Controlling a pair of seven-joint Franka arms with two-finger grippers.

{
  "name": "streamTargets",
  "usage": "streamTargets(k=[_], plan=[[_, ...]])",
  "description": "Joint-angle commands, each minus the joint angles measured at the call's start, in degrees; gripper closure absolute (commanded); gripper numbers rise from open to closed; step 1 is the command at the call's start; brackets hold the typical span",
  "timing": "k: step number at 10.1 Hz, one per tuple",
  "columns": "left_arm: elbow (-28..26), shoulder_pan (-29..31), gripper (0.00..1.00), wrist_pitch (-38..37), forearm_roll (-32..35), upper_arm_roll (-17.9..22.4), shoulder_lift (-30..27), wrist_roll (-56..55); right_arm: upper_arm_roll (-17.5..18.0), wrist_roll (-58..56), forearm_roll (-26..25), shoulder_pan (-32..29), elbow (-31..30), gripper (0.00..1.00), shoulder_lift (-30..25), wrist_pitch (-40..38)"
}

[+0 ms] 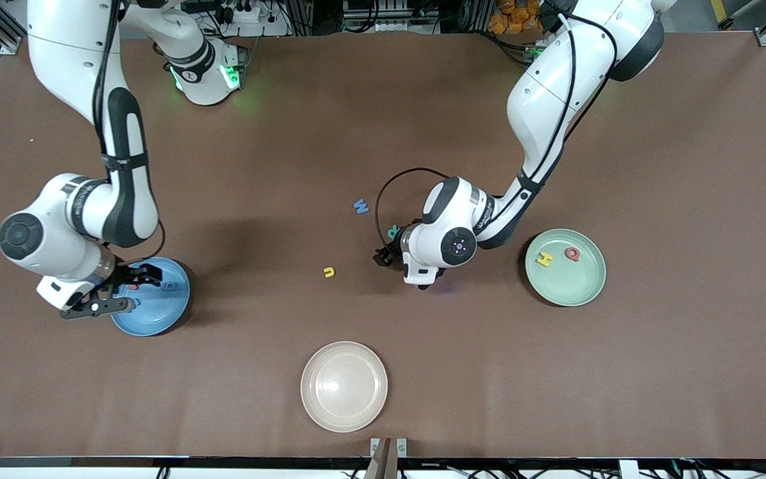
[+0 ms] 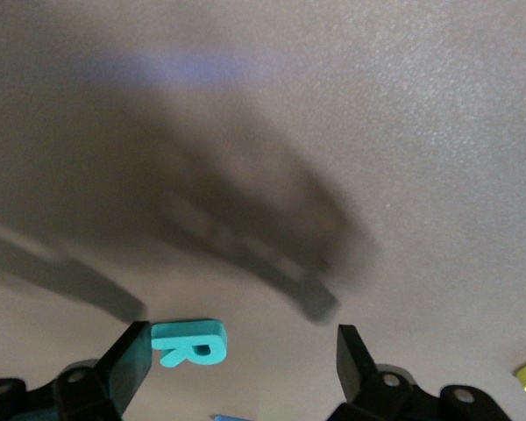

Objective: Sort upper and lower case letters into plates
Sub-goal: 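Grasp the teal R with the left gripper while the right grasps yellow u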

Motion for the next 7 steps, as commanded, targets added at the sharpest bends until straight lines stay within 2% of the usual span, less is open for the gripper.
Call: streamTargets(k=[1, 4, 7], plan=[[1.0, -0.6, 0.16, 0.0, -2.4, 0.4, 0.6, -0.2, 1.9, 8.9, 1.1, 3.0, 0.6, 0.00, 0.0, 0.1], [-0.3, -2.0, 0.15, 0.0, -3.0, 0.5, 0.0, -2.7, 4.6, 25.1, 1.1, 6.6, 2.2, 0.00, 0.0, 0.1], [-3.7, -1.0, 0.14, -0.2, -2.8, 0.4, -2.2, -2.5, 8.5, 43.2, 1.1, 7.0, 4.2, 0.00, 0.1, -0.2]])
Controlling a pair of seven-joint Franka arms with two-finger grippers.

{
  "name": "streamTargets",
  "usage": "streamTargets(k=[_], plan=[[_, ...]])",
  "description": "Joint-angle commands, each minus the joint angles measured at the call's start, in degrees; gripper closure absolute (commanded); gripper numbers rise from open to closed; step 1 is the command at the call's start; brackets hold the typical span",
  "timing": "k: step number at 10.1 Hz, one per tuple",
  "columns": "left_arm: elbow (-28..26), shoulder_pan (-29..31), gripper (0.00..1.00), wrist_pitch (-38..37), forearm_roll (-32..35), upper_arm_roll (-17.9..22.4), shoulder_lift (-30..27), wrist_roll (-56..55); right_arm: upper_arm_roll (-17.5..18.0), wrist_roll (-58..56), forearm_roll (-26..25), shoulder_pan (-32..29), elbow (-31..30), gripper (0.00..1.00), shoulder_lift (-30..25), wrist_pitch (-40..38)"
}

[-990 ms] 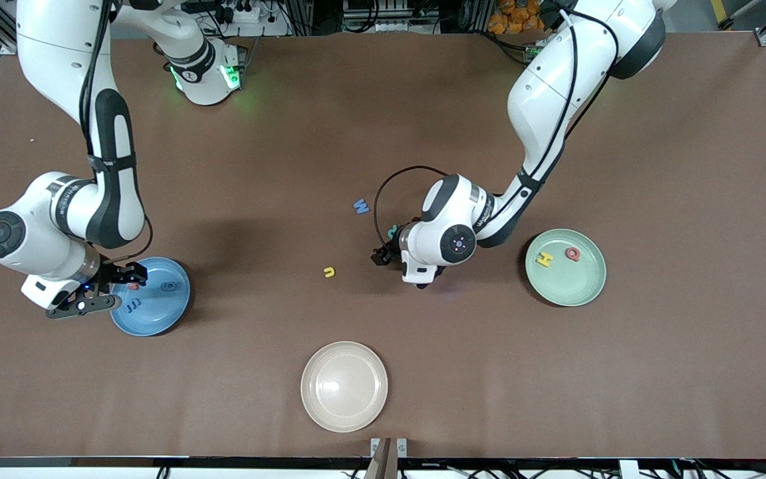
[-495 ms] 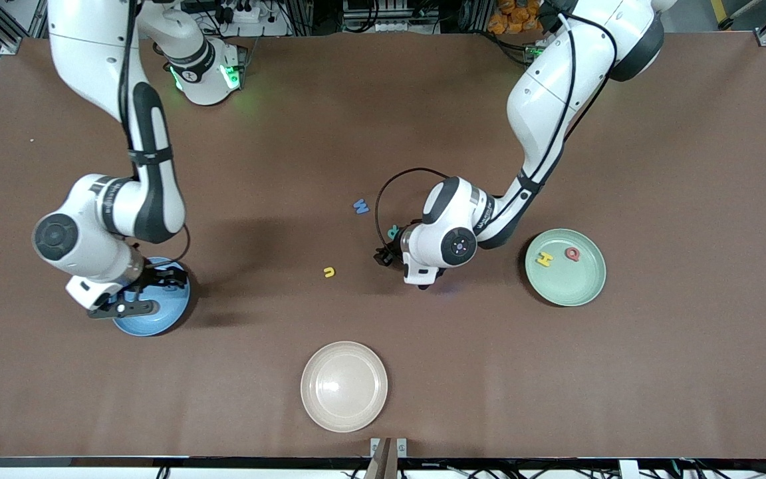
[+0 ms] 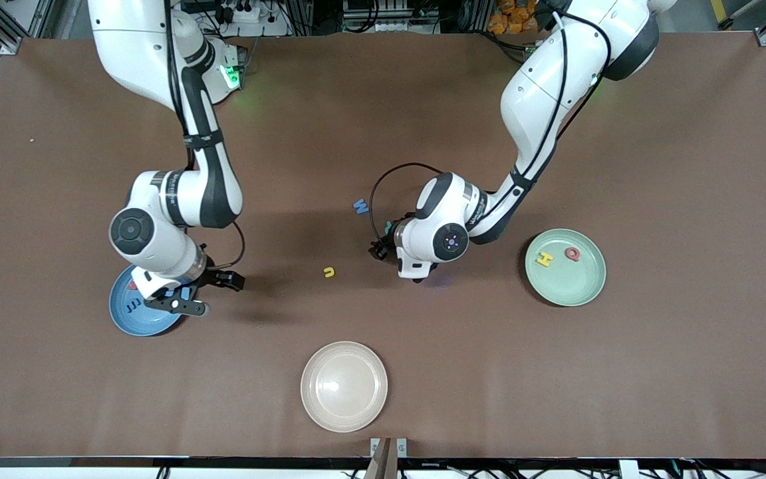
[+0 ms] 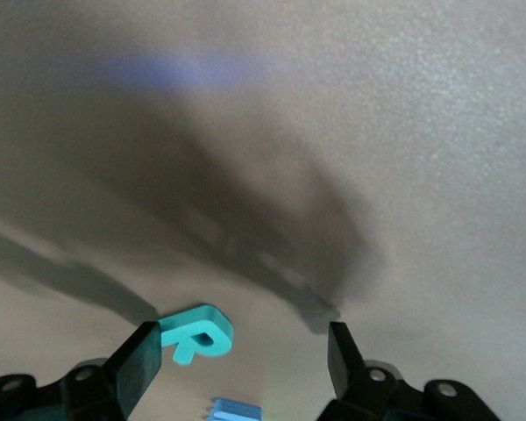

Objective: Sort upper and lower case letters into plates
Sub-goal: 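Grasp the teal R with the left gripper while the right grasps yellow u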

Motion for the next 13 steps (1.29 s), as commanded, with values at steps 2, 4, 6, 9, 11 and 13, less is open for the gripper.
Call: streamTargets(k=[2, 4, 6, 9, 11, 13], plan=[[-3.7, 0.2, 0.14, -0.2, -1.2, 0.4, -2.4, -0.6, 4.9, 20.5, 0.7, -0.4, 2.5, 0.00, 0.2, -0.2], [-5.2, 0.4, 0.15, -0.2, -1.2, 0.4, -3.2, -0.5, 7.9, 35.0, -0.2, 0.8, 4.9, 0.00, 1.6, -0.1], [-5.1, 0.3, 0.16, -0.2, -1.6, 0.3, -3.3, -0.6, 7.9, 47.6, -0.3, 3.8, 8.1, 0.00, 4.3, -0.1], [-5.0, 0.1, 0.19, -0.2, -1.6, 0.2, -3.3, -0.5, 8.0, 57.6, -0.3, 4.6, 9.1, 0.00, 5.0, -0.1], [-5.2, 0.0, 0.28, -0.1, -1.6, 0.3, -3.3, -0.5, 8.1, 62.5, -0.2, 4.6, 9.2, 0.00, 5.2, 0.0], [-5.2, -0.3, 0.28, -0.1, -1.6, 0.2, -3.6, -0.5, 8.2, 64.8, 0.0, 5.5, 9.1, 0.00, 5.8, 0.0]])
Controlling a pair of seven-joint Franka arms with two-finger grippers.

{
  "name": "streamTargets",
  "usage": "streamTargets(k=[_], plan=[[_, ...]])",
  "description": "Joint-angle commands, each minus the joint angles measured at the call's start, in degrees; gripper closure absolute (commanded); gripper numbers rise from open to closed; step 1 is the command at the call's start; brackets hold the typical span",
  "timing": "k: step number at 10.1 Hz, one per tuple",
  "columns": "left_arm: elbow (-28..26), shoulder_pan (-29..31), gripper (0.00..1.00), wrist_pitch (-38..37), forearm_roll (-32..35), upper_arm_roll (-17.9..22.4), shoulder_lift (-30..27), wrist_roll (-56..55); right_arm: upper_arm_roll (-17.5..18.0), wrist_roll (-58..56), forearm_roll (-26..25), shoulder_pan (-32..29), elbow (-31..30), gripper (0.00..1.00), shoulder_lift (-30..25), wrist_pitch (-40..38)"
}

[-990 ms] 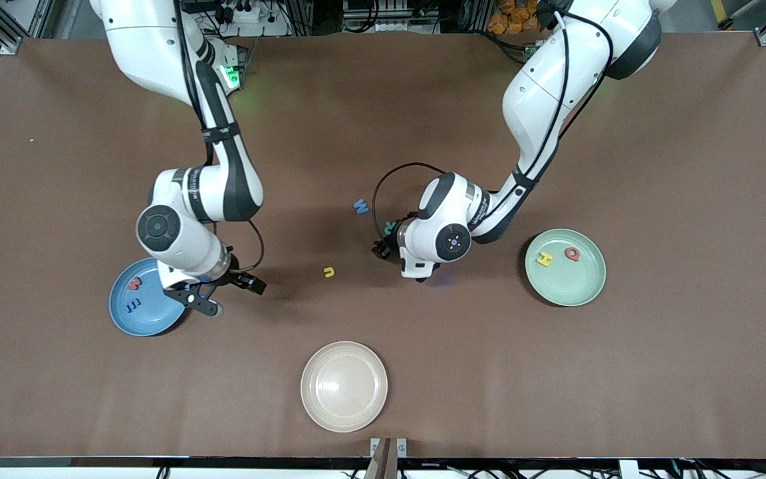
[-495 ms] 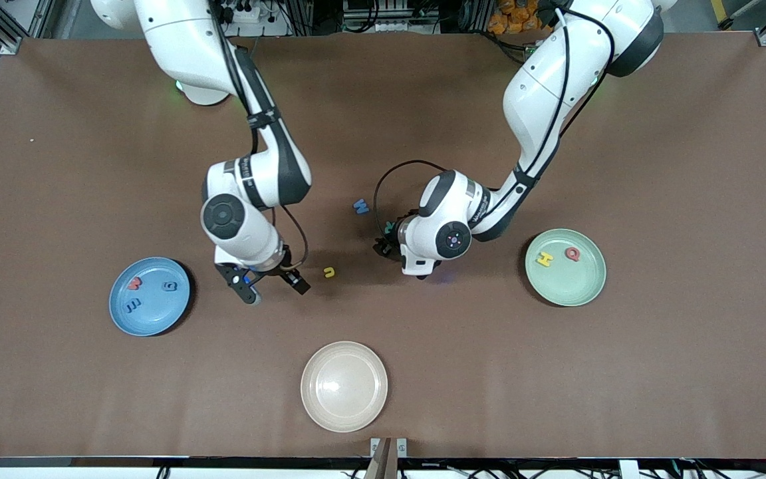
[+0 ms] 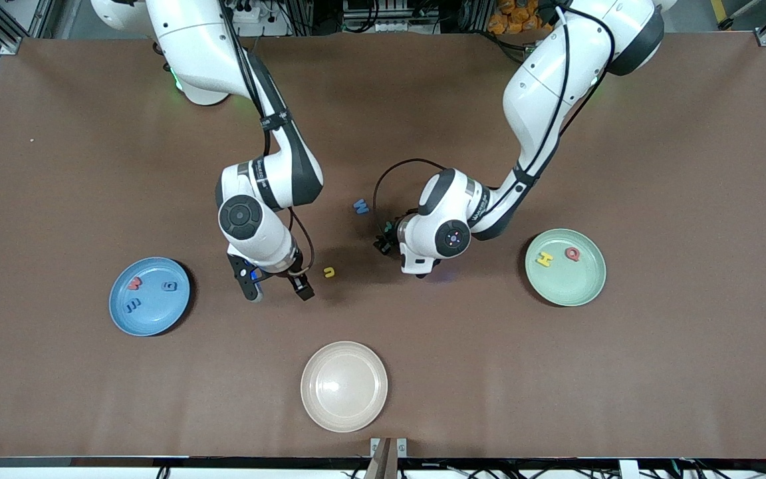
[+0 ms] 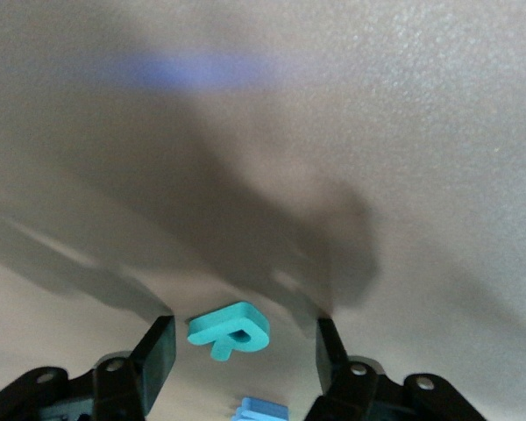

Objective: Sort upper and lower case letters into plates
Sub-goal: 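Grasp the teal R with the left gripper while the right grasps yellow u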

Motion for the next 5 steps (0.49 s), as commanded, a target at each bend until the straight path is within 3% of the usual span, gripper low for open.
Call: streamTargets(k=[1, 3, 5], plan=[[-2.0, -0.7, 0.28, -0.1, -1.5, 0.3, -1.7, 0.0, 0.0, 3.3, 0.1, 1.7, 1.2, 0.00, 2.3, 0.8], [-2.0, -0.7, 0.36, -0.1, -1.5, 0.3, -1.6, 0.3, 0.0, 4.4, 0.2, 2.7, 1.1, 0.00, 4.0, 3.2], [-2.0, -0.5, 0.36, -0.1, -0.9, 0.4, -1.6, 2.0, 0.0, 4.5, 0.2, 3.2, 1.0, 0.00, 4.0, 3.2]])
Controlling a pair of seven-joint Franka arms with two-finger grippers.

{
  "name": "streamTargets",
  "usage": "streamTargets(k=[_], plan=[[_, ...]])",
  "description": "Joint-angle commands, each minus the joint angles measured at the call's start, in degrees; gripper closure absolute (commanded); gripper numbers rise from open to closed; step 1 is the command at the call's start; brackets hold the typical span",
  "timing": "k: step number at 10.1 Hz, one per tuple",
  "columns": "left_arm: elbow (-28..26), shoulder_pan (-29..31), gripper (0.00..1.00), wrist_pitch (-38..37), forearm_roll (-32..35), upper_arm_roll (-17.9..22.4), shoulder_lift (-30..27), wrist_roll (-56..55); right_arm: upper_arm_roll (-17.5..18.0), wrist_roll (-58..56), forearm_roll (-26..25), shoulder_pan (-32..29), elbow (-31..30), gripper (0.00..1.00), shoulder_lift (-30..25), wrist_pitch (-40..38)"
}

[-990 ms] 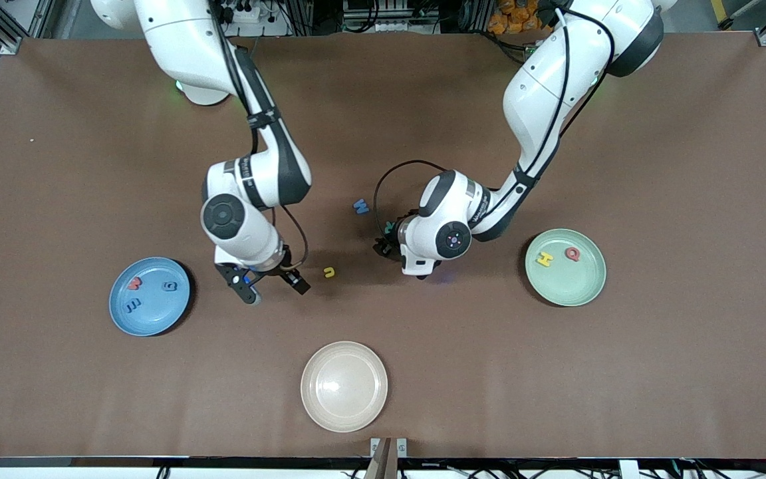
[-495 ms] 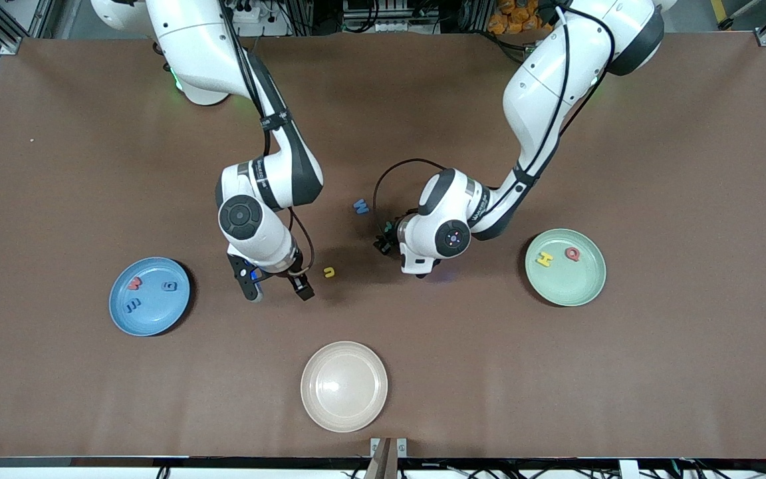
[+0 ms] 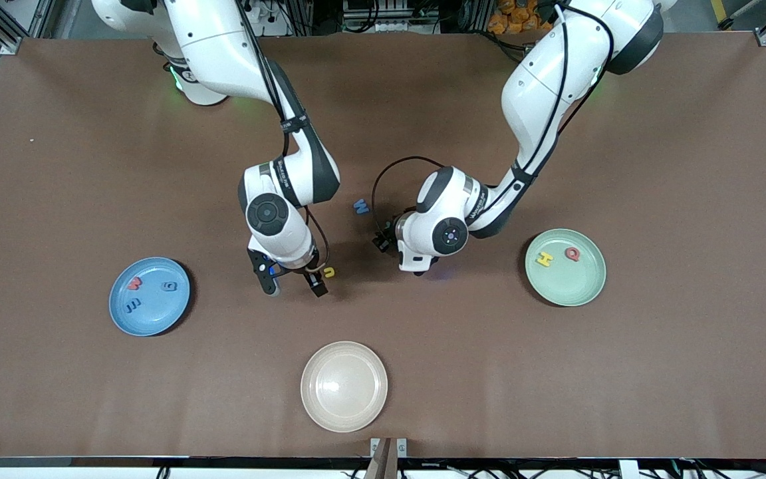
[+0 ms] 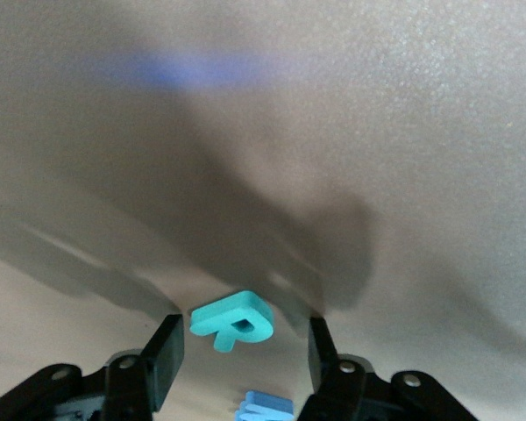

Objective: Sort upper and lower case letters into plates
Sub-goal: 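Grasp the teal R with the left gripper while the right grasps yellow u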

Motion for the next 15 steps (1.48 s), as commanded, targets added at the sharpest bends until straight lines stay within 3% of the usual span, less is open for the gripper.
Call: streamTargets(k=[1, 7, 9, 15], plan=[[-1.5, 0.4, 0.36, -0.1, -0.8, 0.5, -1.3, 2.4, -0.4, 1.2, 0.2, 1.0, 1.0, 0.00, 0.4, -0.1], [-1.6, 0.0, 0.36, 0.6, -1.2, 0.7, -1.2, 1.7, -0.2, 4.6, 0.5, 2.3, 0.8, 0.00, 2.8, 3.0], [-1.8, 0.0, 0.48, 0.7, -1.2, 0.7, -1.1, 1.7, 0.4, 5.4, 0.7, 2.4, 0.9, 0.00, 3.9, 4.0], [-1.7, 0.0, 0.58, 0.8, -1.3, 0.7, -1.1, 1.7, 1.4, 5.5, 0.7, 2.3, 2.4, 0.00, 5.6, 4.1]])
